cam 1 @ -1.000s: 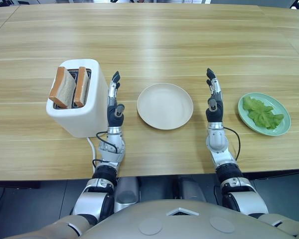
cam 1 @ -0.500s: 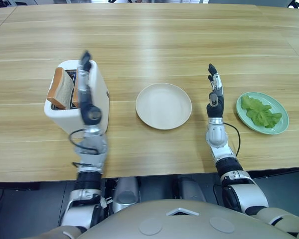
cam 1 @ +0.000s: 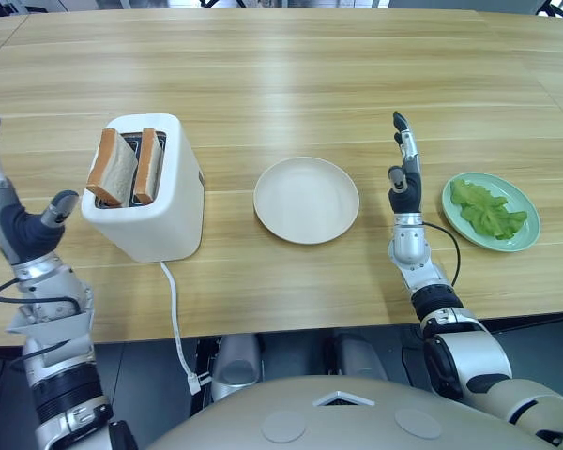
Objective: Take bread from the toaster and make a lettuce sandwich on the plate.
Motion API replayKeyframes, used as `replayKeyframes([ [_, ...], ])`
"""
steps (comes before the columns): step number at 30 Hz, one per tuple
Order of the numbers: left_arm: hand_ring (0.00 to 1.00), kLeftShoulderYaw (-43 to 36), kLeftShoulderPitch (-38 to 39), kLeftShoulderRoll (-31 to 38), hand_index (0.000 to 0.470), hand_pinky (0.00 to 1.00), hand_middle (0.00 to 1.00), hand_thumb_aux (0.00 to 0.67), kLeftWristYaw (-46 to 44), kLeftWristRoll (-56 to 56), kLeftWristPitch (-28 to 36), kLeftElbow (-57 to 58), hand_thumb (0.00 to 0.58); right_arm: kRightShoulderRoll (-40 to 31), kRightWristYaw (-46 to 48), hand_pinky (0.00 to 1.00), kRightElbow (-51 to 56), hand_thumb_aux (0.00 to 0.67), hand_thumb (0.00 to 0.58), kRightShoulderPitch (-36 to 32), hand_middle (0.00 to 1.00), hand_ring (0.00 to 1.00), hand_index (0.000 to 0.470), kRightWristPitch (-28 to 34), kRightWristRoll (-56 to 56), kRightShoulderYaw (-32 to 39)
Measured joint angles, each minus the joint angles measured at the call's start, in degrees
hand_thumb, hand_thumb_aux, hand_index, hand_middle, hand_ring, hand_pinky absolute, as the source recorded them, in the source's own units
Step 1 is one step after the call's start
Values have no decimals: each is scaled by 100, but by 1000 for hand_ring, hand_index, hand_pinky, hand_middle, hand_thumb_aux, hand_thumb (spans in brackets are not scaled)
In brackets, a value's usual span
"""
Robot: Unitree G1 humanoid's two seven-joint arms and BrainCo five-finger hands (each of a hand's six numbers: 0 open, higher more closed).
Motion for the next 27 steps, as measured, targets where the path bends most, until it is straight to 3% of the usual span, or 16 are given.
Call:
replayKeyframes([
  [10,0,-629,230,616,0,0,0,0,-55,815,1187,498,0,-91,-205,0,13,0,0,-2,0,0,0,4,-242,121],
  [27,0,-1217,523,1073,0,0,0,0,-1399,347,1815,155,0,-116,-413,0,12,0,0,0,0,0,0,44,-370,278],
])
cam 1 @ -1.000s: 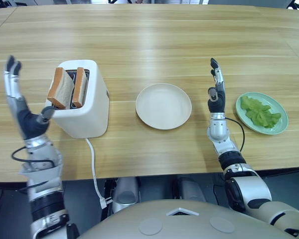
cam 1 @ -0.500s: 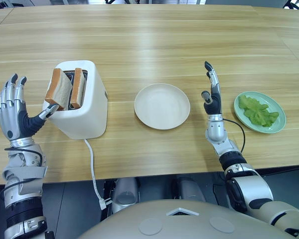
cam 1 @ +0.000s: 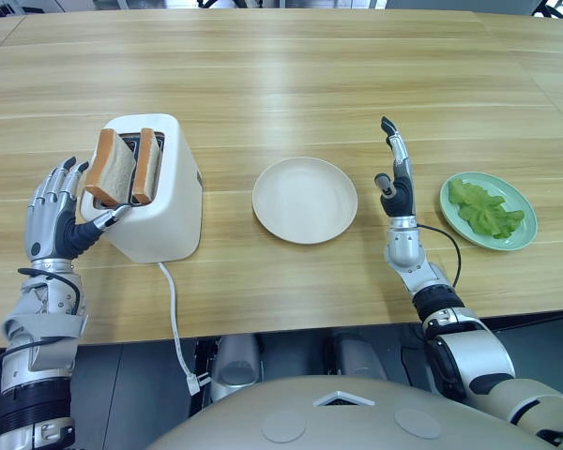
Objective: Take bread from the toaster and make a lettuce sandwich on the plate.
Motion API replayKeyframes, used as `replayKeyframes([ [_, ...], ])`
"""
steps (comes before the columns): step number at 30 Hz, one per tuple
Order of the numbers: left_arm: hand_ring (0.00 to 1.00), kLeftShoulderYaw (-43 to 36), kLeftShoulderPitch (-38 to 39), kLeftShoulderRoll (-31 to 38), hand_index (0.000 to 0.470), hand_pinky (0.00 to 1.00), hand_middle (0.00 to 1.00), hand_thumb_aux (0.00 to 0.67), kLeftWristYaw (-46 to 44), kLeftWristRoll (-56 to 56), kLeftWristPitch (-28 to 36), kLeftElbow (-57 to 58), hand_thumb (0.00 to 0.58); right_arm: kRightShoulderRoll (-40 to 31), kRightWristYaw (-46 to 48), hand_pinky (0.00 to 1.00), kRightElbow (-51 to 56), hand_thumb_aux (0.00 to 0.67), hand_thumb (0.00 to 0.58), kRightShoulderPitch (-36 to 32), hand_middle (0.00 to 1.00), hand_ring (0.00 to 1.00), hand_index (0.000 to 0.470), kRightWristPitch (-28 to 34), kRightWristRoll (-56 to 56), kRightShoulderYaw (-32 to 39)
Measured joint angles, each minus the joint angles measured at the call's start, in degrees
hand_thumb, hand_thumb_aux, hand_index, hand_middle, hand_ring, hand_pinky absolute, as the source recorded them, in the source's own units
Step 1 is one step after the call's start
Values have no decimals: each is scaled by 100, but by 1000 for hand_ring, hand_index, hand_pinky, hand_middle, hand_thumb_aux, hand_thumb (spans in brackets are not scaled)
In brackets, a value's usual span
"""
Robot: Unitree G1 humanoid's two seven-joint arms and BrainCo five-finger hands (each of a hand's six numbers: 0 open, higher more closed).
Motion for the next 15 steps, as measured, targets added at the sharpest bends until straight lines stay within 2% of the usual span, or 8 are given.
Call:
replayKeyframes([
  [4,0,-56,-95,34,4,0,0,5,-134,-51,86,-121,9,4,-14,0,0,0,0,6,0,0,0,1,-3,4],
  [5,0,-56,-149,68,54,0,0,79,-152,-89,114,-121,128,4,-18,0,0,0,0,12,0,0,0,1,-3,3],
  [6,0,-55,-184,91,54,0,0,79,-158,-100,125,-121,128,6,-18,0,0,0,0,16,0,0,0,1,-4,5],
  [8,0,-55,-310,141,119,0,0,173,-160,-124,173,-121,261,19,-21,0,0,0,0,27,0,0,0,3,-5,8],
  [10,0,-56,-438,188,119,0,0,173,-148,-146,215,-118,261,46,-22,0,0,0,0,34,0,0,0,4,-5,22],
  [12,0,-60,-518,222,235,0,0,342,-123,-150,238,-117,441,84,-23,0,0,0,0,61,0,0,0,4,-5,47],
  [14,0,-72,-585,222,235,0,0,342,-98,-149,257,-104,441,105,-25,0,0,0,0,97,0,0,0,4,-5,60],
  [15,0,-92,-638,222,292,0,0,426,-78,-144,258,-96,503,109,-27,0,0,0,0,113,0,0,0,4,-5,70],
])
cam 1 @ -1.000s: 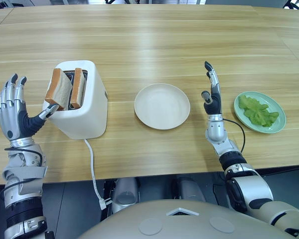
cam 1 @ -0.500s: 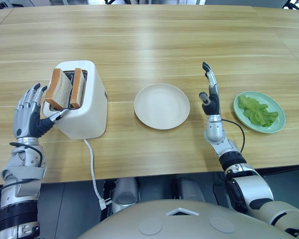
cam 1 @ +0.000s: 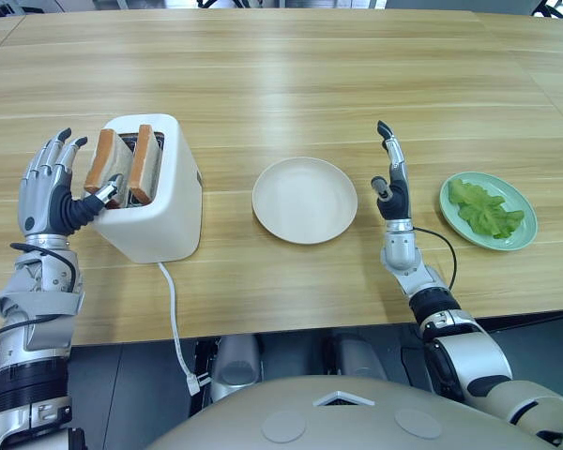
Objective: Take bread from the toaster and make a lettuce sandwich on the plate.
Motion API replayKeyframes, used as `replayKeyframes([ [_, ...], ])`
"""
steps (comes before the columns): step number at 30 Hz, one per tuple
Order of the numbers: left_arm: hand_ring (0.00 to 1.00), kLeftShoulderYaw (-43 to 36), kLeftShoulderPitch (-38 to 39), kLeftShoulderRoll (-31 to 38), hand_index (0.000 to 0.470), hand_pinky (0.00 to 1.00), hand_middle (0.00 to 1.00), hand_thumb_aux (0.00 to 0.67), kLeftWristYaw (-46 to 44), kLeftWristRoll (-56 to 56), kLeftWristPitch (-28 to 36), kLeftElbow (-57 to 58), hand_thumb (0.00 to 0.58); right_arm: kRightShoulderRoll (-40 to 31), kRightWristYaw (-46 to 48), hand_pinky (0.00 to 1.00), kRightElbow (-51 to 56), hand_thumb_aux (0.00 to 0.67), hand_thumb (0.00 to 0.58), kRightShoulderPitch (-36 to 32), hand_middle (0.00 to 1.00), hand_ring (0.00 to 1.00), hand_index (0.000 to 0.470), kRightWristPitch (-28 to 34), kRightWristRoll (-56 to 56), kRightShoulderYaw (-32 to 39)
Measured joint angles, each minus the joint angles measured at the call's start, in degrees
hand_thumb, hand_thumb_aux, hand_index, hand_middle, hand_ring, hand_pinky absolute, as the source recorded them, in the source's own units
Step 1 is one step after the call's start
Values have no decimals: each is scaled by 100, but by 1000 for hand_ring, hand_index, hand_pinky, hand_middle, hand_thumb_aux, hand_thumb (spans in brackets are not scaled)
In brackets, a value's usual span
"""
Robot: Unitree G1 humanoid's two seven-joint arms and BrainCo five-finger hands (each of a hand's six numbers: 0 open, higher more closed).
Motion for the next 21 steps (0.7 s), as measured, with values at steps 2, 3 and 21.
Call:
replayKeyframes([
  [2,0,-55,-142,3,330,0,0,481,63,23,-3,39,534,7,-2,0,1,0,0,14,0,0,0,-1,0,20],
  [3,0,-99,-224,16,343,0,0,499,122,47,-7,86,542,6,-4,0,1,0,0,19,0,0,0,-1,0,22],
  [21,0,-407,-267,-37,370,0,0,539,-129,-711,-164,421,558,-52,-88,0,0,0,0,76,0,0,0,-3,2,26],
])
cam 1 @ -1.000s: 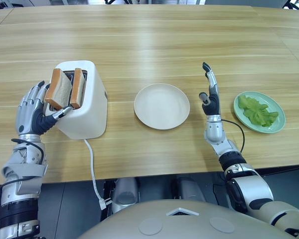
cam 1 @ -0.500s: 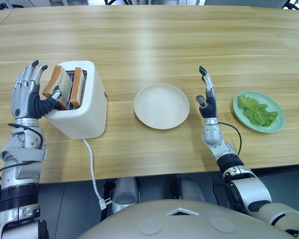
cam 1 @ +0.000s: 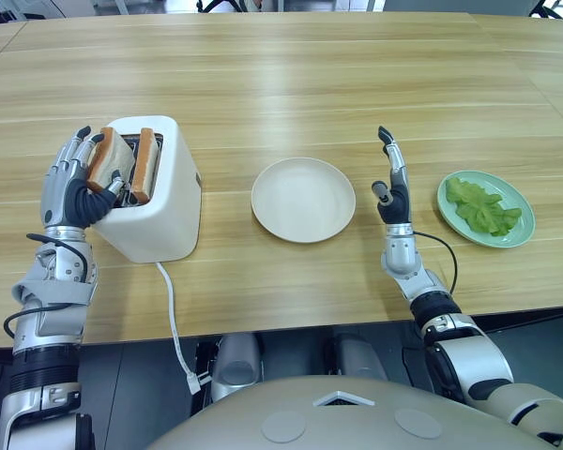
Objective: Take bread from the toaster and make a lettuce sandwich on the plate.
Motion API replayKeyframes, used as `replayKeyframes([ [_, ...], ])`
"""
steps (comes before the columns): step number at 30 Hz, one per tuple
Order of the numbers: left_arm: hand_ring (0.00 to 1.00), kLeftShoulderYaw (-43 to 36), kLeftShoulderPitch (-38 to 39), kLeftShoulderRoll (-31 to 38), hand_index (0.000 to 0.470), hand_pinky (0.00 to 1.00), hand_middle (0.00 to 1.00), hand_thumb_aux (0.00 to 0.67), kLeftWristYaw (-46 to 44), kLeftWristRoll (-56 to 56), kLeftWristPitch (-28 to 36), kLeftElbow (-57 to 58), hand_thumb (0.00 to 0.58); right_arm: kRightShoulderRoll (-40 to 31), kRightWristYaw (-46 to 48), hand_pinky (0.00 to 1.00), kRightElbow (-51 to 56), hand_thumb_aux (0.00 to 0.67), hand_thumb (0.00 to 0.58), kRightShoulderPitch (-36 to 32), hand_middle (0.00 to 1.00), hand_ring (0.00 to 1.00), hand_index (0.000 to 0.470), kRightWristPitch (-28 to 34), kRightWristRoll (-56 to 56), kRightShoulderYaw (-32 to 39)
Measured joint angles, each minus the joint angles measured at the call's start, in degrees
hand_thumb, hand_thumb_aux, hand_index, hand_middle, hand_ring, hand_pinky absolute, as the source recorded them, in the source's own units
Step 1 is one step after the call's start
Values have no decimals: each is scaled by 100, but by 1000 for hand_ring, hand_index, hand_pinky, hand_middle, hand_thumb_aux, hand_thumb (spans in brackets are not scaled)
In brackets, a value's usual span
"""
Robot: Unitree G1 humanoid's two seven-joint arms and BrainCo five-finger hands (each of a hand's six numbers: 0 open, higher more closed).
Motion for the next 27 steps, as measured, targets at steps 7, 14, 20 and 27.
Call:
replayKeyframes([
  [7,0,73,76,-131,0,0,0,0,147,-50,115,-20,0,-77,-8,0,-1,0,0,55,0,0,0,-2,8,-5],
  [14,0,460,480,-235,0,0,0,0,246,-142,279,-486,0,-110,-7,0,-8,0,0,82,0,0,0,-12,14,-10],
  [20,0,559,527,-236,0,0,0,0,221,-146,428,-487,0,-126,-8,0,-18,0,0,161,0,0,0,-11,14,-11],
  [27,0,324,504,-185,280,0,0,407,134,48,531,-262,491,-177,-8,0,-33,0,0,168,0,0,0,-11,14,-26],
])
